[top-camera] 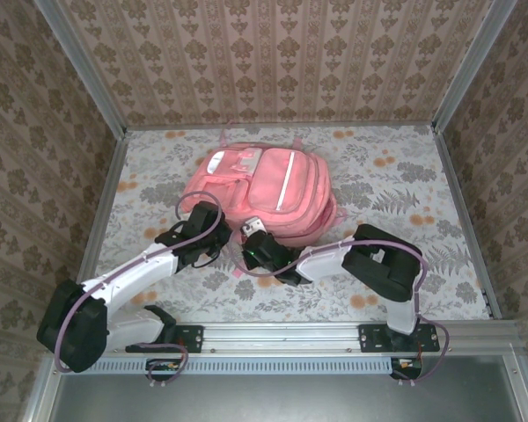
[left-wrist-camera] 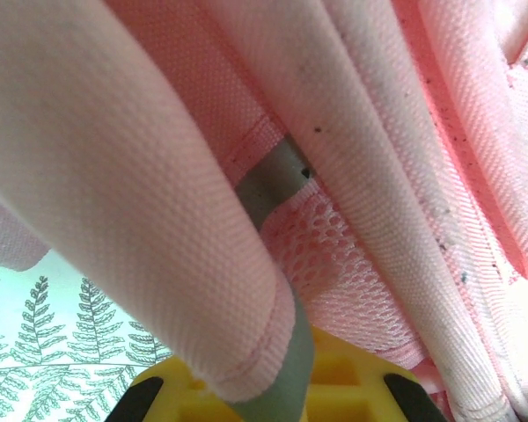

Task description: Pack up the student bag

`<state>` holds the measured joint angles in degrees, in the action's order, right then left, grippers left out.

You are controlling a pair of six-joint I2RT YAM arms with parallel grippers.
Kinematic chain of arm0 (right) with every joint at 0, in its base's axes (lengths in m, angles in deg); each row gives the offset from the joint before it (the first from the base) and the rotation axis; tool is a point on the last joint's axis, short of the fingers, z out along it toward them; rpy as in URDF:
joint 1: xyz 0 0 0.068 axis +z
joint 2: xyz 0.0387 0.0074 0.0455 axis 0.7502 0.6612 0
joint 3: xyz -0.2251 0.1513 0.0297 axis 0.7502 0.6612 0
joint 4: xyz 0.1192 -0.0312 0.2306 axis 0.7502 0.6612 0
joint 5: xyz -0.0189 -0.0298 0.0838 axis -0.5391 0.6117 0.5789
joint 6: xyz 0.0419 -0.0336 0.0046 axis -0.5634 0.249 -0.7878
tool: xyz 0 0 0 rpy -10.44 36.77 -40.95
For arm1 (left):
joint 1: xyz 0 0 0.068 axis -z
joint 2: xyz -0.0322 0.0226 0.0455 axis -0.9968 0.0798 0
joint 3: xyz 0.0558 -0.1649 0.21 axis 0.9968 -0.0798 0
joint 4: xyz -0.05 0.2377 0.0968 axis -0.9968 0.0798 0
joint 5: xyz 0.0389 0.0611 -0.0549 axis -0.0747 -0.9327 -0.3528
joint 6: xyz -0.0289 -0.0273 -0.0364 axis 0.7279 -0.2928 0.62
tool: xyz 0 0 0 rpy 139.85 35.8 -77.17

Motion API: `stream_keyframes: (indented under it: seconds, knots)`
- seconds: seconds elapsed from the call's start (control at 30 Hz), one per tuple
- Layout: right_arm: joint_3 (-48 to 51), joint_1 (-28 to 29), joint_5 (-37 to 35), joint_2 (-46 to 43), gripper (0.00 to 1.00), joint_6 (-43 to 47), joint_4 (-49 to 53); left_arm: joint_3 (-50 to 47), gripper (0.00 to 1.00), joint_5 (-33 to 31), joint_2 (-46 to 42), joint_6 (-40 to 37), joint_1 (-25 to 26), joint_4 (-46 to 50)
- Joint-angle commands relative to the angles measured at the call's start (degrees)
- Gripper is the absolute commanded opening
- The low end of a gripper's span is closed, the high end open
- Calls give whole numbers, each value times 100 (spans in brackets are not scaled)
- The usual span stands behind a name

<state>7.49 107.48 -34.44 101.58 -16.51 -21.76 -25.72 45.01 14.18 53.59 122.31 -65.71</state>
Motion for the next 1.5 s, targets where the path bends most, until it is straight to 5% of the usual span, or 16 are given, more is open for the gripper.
stream_keyframes:
  seconds: [0.0, 0.53, 0.97, 1.3, 1.47]
  knots:
    - [352, -224, -347, -666, 0, -119, -127, 105, 0, 54, -155, 39, 3, 207]
    - [1576, -344, -770, -2036, 0, -375, 717, -38, 0, 63, -372, -236, -581, 308]
    - [2494, -986, -891, -3384, 0, -655, 1623, -228, 0, 23, -590, -410, -858, 453]
    - [2695, -1484, -638, -4042, 0, -539, 2219, -372, 0, 307, -844, -1221, -1977, 744]
    - [2553, -1457, 90, -4208, 0, -306, 2276, -104, 0, 781, -365, -1978, -2545, 685]
